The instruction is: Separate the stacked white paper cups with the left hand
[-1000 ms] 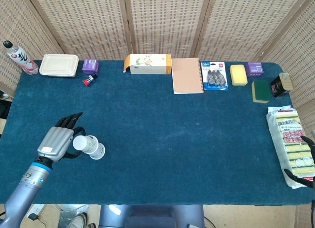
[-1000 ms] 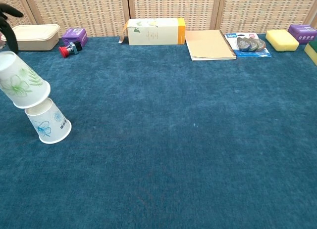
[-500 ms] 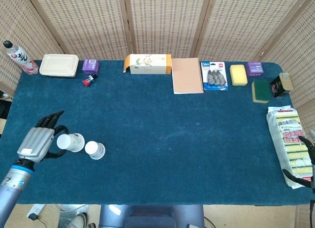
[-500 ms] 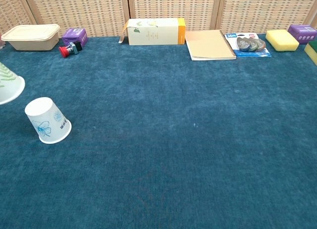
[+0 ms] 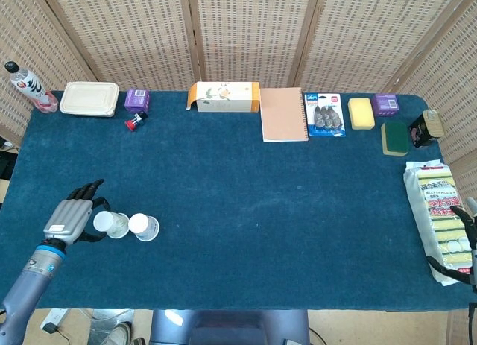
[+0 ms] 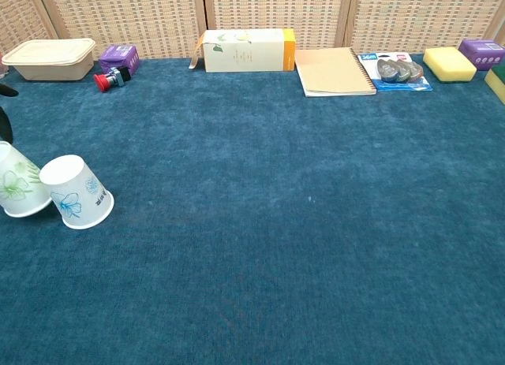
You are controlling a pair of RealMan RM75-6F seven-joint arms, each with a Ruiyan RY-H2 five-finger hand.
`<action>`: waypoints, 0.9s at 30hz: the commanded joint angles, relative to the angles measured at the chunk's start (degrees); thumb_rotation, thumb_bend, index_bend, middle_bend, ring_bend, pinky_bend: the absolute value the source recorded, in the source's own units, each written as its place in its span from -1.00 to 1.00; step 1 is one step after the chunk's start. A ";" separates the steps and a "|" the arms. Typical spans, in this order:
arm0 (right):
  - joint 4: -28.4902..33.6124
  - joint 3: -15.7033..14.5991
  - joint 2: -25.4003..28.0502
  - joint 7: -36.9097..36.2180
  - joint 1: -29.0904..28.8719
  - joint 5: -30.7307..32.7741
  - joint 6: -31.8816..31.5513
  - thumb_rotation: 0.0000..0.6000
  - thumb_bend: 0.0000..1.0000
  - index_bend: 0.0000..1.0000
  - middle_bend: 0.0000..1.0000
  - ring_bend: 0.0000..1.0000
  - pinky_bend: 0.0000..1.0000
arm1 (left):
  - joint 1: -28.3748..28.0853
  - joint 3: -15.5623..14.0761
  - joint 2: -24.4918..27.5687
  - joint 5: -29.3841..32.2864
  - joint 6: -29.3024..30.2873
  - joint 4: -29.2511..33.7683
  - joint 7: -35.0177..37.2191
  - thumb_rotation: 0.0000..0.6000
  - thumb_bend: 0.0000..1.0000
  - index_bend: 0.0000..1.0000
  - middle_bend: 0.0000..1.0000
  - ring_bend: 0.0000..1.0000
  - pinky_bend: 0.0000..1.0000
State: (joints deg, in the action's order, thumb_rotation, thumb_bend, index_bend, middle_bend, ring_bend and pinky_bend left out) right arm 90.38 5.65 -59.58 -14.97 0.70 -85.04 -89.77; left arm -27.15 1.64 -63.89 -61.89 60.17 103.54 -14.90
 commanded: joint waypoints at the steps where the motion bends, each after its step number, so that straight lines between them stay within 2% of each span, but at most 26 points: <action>1: -0.09 0.06 0.08 -0.25 0.02 0.11 0.01 1.00 -0.78 -0.74 -0.96 -1.00 -1.00 | -0.80 0.50 -1.94 1.26 -0.48 -1.00 -1.50 1.00 -0.62 -0.19 -1.00 -1.00 -0.84; 14: -0.04 0.03 0.11 -0.20 0.01 0.12 0.06 1.00 -0.78 -0.74 -0.96 -1.00 -1.00 | -2.07 1.46 -4.25 0.31 -1.00 0.48 -1.81 1.00 -0.62 -0.19 -1.00 -1.00 -0.84; 27: 0.15 -0.10 0.03 0.37 -0.07 0.00 0.19 1.00 -0.78 -0.74 -0.96 -1.00 -1.00 | -1.66 1.12 -5.07 0.34 -2.86 -2.78 1.82 1.00 -0.62 -0.19 -1.00 -1.00 -0.84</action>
State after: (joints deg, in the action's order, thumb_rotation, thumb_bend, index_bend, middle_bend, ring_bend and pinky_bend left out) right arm 90.50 5.57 -59.54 -14.65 0.64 -85.05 -89.61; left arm -28.82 2.80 -68.90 -61.46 57.43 100.86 -13.21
